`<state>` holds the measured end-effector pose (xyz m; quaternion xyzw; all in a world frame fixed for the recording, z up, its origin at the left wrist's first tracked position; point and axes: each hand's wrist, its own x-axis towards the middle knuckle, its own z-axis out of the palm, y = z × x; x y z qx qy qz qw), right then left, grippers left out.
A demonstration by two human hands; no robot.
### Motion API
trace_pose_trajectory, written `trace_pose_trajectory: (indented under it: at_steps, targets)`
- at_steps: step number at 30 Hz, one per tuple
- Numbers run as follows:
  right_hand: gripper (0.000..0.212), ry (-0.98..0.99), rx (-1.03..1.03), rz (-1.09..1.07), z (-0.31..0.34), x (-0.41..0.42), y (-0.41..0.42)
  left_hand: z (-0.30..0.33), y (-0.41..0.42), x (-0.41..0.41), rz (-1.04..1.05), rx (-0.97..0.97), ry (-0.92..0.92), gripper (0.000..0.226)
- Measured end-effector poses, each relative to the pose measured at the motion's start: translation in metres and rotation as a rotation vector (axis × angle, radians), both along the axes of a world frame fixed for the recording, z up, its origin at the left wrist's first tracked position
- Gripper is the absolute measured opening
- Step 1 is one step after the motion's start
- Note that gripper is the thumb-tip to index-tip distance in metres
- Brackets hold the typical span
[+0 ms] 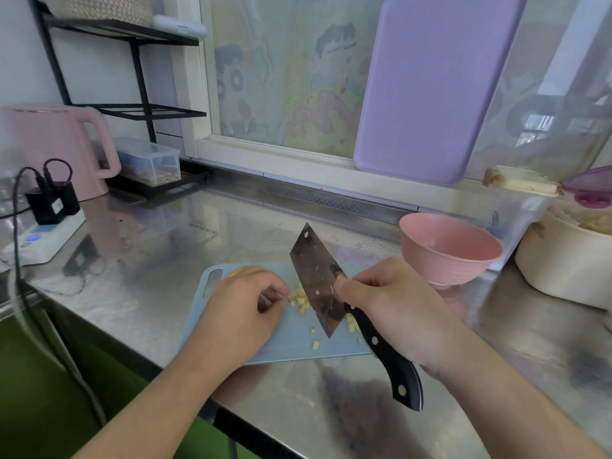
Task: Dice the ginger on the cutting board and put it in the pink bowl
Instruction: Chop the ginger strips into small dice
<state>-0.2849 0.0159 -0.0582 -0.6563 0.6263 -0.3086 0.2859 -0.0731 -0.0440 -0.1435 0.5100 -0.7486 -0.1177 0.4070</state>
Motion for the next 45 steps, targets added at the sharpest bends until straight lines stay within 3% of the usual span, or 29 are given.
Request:
trace_pose_trajectory:
  at_steps: [4,16,20,24,28,32,37,42,45]
  targets:
    - [0.056,-0.025,-0.010,-0.005,-0.002,-0.003,-0.003,0.000,0.000,0.000,0.054,0.055,-0.004,0.024]
    - [0.055,-0.039,-0.029,0.048,-0.009,-0.009,-0.010,0.014,0.016,-0.002,-0.193,0.098,0.135,0.019]
    - [0.057,-0.060,-0.056,0.053,-0.015,-0.013,-0.015,0.016,0.020,-0.002,-0.377,0.258,0.013,0.021]
    - [0.058,-0.076,-0.080,0.036,-0.017,-0.016,-0.018,0.015,0.017,-0.004,-0.395,0.281,0.003,0.010]
    - [0.058,-0.100,-0.071,0.030,-0.019,-0.019,-0.020,0.017,0.014,-0.007,-0.360,0.285,-0.023,0.012]
    - [0.059,-0.124,-0.079,0.008,-0.019,-0.025,-0.022,0.019,0.007,-0.020,-0.214,0.193,-0.140,0.016]
    - [0.058,-0.135,-0.072,-0.003,-0.018,-0.030,-0.023,0.016,0.002,-0.039,-0.081,-0.054,0.089,0.016]
    - [0.060,-0.129,-0.079,0.022,-0.019,-0.029,-0.024,0.017,0.011,-0.046,-0.238,-0.202,0.074,0.035]
    - [0.058,-0.139,-0.095,0.007,-0.021,-0.030,-0.026,0.013,0.010,-0.043,-0.302,-0.194,0.047,0.033]
